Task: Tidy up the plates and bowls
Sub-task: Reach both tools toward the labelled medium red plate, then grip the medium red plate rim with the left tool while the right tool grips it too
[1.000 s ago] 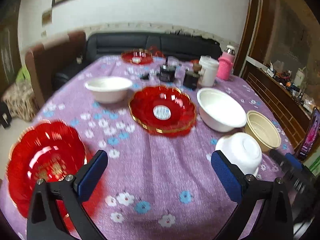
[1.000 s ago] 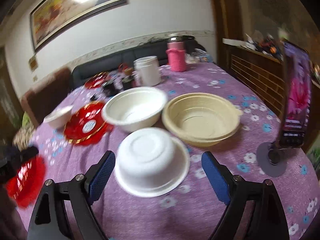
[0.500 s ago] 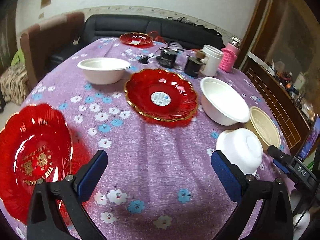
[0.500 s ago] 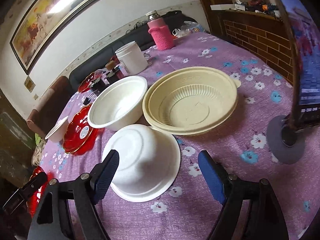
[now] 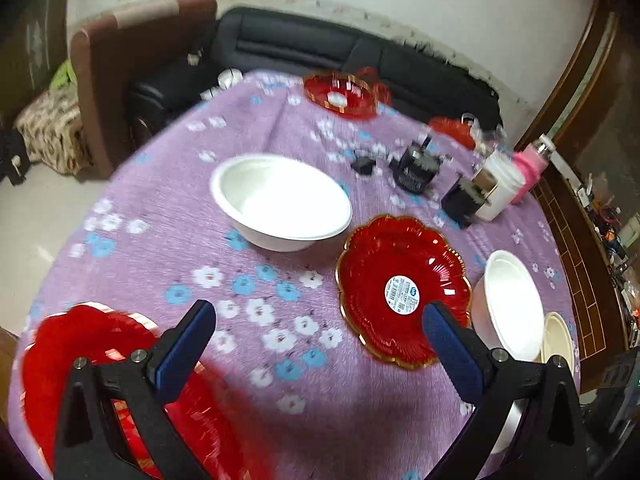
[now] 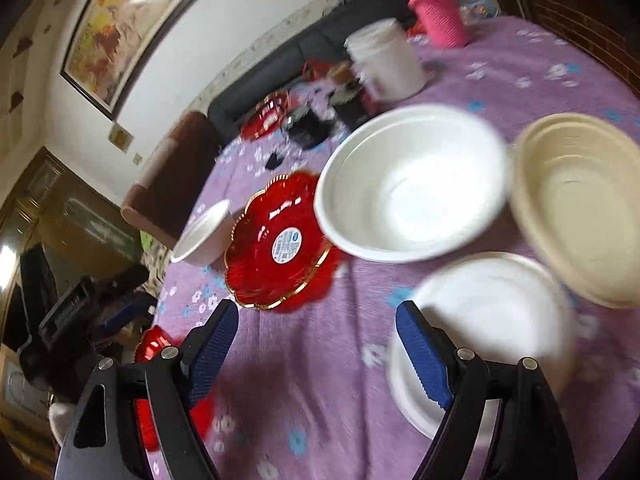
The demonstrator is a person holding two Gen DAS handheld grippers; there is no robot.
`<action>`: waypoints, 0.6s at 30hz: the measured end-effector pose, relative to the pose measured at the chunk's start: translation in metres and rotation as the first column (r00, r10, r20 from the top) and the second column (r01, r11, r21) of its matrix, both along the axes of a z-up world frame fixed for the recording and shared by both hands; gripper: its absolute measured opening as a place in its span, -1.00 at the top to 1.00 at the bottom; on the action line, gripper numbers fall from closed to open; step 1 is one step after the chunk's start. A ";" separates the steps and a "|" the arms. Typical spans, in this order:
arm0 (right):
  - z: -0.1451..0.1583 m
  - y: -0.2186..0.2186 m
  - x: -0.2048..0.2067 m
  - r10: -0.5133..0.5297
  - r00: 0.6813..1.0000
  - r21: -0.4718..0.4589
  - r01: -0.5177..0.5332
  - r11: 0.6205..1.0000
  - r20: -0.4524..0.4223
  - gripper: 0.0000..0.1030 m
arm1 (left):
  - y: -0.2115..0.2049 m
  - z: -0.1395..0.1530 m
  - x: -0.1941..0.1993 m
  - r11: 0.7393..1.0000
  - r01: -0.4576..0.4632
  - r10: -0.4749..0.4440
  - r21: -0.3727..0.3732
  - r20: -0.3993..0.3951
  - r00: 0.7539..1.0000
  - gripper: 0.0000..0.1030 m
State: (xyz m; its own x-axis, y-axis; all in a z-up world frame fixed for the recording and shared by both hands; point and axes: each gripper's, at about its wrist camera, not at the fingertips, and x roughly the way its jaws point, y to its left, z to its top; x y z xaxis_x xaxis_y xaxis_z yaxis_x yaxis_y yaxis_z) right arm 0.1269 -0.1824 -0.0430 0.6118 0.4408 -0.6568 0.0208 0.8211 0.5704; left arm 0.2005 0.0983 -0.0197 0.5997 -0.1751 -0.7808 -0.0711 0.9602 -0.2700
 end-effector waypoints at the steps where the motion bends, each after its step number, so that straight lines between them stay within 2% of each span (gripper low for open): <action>1: -0.007 0.009 0.011 -0.002 1.000 0.004 0.002 1.000 -0.029 -0.65 | -0.004 -0.007 0.009 1.000 0.014 -0.014 -0.007 -0.025 1.000 -1.00; 2: -0.006 0.018 0.017 -0.026 0.999 -0.048 0.025 0.999 -0.023 -0.63 | -0.009 -0.013 0.017 1.000 0.026 -0.026 -0.010 -0.048 0.999 -1.00; 5: -0.006 0.032 0.034 -0.027 0.999 -0.090 0.025 0.996 -0.025 -0.61 | -0.025 -0.035 0.037 0.999 0.052 -0.052 -0.002 -0.102 0.993 -0.94; 8: -0.007 0.037 0.042 -0.011 0.999 -0.080 0.009 0.997 -0.032 -0.61 | -0.033 -0.046 0.046 0.998 0.066 -0.064 0.016 -0.127 0.990 -0.92; 10: -0.009 0.041 0.044 -0.001 0.999 -0.095 -0.004 0.996 -0.049 -0.61 | -0.034 -0.052 0.052 0.998 0.069 -0.066 0.015 -0.144 0.987 -0.82; 14: -0.011 0.050 0.050 0.012 0.997 -0.149 -0.022 0.989 -0.071 -0.61 | -0.032 -0.064 0.066 0.996 0.091 -0.092 -0.016 -0.200 0.975 -0.40; 18: -0.017 0.054 0.064 -0.009 0.996 -0.194 -0.008 0.981 -0.085 -0.60 | -0.033 -0.067 0.069 0.996 0.094 -0.094 -0.011 -0.196 0.976 -0.35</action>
State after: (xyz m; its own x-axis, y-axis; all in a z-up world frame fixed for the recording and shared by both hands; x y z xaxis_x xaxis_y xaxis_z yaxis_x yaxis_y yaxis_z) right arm 0.1910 -0.1284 -0.0597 0.5501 0.2998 -0.7794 0.0625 0.9159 0.3964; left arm 0.2700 0.0649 -0.0864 0.4162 -0.2245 -0.8811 -0.0322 0.9648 -0.2610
